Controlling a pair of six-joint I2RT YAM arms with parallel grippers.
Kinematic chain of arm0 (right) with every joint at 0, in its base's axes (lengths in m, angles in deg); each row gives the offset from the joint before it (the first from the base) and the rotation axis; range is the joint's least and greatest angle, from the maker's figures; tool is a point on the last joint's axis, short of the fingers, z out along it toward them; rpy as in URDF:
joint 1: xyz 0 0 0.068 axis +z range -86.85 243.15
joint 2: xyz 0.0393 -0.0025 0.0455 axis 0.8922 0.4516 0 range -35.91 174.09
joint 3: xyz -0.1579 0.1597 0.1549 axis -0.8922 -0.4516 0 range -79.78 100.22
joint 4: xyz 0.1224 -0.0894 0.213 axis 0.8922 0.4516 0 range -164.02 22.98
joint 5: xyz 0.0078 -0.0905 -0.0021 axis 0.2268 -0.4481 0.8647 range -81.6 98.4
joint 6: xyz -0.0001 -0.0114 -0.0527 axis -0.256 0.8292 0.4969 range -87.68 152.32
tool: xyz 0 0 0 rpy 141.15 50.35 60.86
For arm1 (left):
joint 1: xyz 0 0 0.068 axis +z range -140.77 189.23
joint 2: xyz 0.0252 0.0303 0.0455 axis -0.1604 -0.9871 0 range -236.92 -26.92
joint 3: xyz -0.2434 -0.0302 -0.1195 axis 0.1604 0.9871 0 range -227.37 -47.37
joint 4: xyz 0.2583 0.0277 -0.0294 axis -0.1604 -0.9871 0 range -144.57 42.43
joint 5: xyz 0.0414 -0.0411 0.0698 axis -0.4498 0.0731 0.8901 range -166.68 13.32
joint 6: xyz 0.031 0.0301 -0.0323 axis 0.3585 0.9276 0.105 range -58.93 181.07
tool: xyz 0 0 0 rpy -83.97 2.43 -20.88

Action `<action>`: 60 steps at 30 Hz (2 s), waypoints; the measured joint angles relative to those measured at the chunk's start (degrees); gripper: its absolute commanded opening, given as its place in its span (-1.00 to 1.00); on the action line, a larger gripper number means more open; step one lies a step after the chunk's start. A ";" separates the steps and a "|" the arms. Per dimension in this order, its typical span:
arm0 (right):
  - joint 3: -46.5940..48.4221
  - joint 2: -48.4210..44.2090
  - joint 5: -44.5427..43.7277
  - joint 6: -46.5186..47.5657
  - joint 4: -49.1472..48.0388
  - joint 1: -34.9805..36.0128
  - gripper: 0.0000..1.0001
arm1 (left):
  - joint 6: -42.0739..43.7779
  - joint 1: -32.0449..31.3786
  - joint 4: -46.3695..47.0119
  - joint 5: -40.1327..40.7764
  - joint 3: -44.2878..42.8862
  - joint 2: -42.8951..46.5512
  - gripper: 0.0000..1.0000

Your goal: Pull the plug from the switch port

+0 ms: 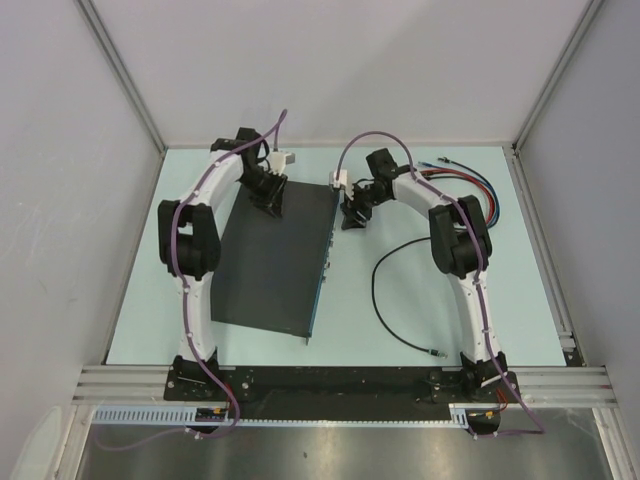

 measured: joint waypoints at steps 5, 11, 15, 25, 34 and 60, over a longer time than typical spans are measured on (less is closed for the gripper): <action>-2.01 0.00 -0.11 -0.04 -2.89 1.53 0.12 | -0.02 0.48 0.28 -0.04 1.29 0.00 -0.38; -3.76 0.00 -0.94 -1.88 -6.58 3.19 0.12 | -0.02 1.07 0.55 -0.07 2.54 0.00 -0.38; -4.04 0.00 -1.46 -3.56 -7.80 3.34 0.06 | -0.02 1.11 0.61 -0.09 3.72 0.00 -0.38; -5.01 -0.44 -3.13 -8.85 -9.46 4.15 -0.71 | -0.07 1.33 1.31 -0.68 4.22 0.02 -0.37; -6.51 -1.75 -5.55 -8.39 -10.23 4.70 -1.00 | -0.57 2.21 3.87 -3.08 7.26 0.72 -0.36; -6.97 -6.03 -11.45 -11.50 8.74 -4.74 -1.00 | -3.04 2.71 8.50 -4.76 11.43 2.80 -0.38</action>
